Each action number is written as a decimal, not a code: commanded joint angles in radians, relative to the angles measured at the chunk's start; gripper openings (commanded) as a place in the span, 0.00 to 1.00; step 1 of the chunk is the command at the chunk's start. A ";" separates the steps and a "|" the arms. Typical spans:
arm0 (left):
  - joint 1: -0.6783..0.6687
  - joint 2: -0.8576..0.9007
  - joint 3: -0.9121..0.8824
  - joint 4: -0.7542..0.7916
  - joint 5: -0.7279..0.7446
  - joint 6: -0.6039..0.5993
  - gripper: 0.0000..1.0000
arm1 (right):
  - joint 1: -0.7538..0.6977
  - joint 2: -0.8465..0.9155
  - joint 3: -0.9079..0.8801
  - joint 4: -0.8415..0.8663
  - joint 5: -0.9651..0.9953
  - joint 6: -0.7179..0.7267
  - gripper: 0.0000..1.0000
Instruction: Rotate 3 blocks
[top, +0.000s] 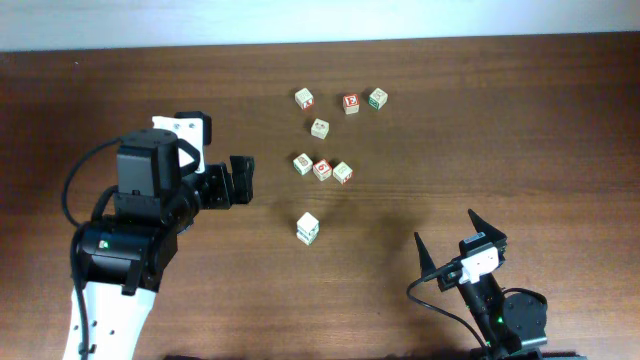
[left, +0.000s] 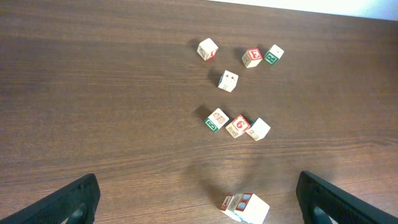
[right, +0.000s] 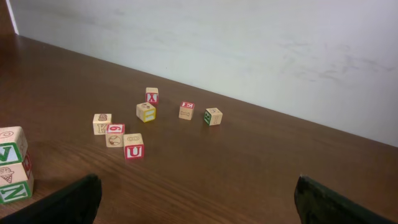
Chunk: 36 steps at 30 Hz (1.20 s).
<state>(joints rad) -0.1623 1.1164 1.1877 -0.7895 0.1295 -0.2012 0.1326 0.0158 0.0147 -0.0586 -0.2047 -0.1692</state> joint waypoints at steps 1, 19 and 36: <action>0.002 -0.005 0.008 0.002 -0.007 0.016 0.99 | 0.005 -0.011 -0.009 -0.001 -0.006 -0.007 0.98; 0.228 -0.335 -0.362 0.274 -0.067 0.040 0.99 | 0.005 -0.011 -0.009 -0.001 -0.006 -0.007 0.98; 0.311 -1.006 -1.176 0.838 -0.093 0.268 0.99 | 0.005 -0.011 -0.009 -0.001 -0.006 -0.007 0.98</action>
<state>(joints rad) 0.1463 0.1726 0.0883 0.0223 0.0505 0.0185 0.1326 0.0109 0.0147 -0.0586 -0.2047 -0.1696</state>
